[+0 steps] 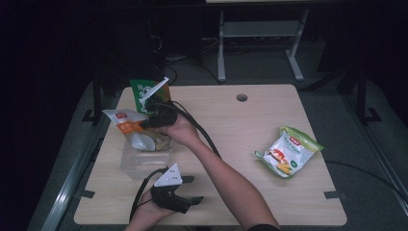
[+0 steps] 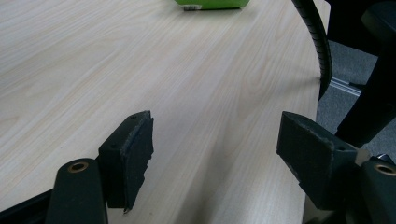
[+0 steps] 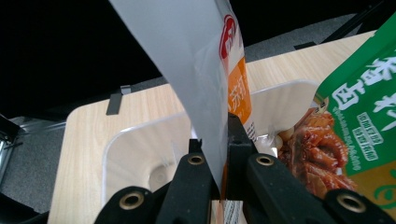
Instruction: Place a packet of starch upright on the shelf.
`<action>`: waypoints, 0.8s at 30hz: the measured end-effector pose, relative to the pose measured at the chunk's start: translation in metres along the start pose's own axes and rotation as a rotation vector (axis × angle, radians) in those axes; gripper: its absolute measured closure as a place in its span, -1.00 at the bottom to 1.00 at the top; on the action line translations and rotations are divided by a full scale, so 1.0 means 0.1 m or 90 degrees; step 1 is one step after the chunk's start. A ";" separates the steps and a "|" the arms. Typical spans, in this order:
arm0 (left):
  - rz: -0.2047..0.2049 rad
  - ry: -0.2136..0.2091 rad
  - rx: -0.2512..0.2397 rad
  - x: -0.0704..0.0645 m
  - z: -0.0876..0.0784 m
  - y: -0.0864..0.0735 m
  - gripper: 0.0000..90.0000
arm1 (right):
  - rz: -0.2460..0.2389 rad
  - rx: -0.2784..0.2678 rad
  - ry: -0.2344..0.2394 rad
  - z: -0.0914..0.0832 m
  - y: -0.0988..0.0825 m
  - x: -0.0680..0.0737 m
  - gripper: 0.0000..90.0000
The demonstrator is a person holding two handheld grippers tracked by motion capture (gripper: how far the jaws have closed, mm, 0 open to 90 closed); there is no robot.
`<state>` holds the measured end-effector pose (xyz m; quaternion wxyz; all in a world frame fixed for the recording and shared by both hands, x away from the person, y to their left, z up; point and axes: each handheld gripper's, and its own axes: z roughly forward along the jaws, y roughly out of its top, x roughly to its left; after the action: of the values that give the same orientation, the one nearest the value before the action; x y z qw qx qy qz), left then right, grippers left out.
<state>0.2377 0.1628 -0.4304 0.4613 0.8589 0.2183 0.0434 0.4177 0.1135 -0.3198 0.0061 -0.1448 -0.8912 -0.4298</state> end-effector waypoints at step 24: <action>0.003 0.001 0.010 0.02 0.00 -0.01 -0.41 | 0.035 0.009 0.030 0.20 -0.22 -0.05 0.84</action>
<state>0.2391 0.1637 -0.4312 0.4546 0.8627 0.2171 0.0432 0.4189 0.1144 -0.3500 0.0399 -0.1588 -0.8897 -0.4262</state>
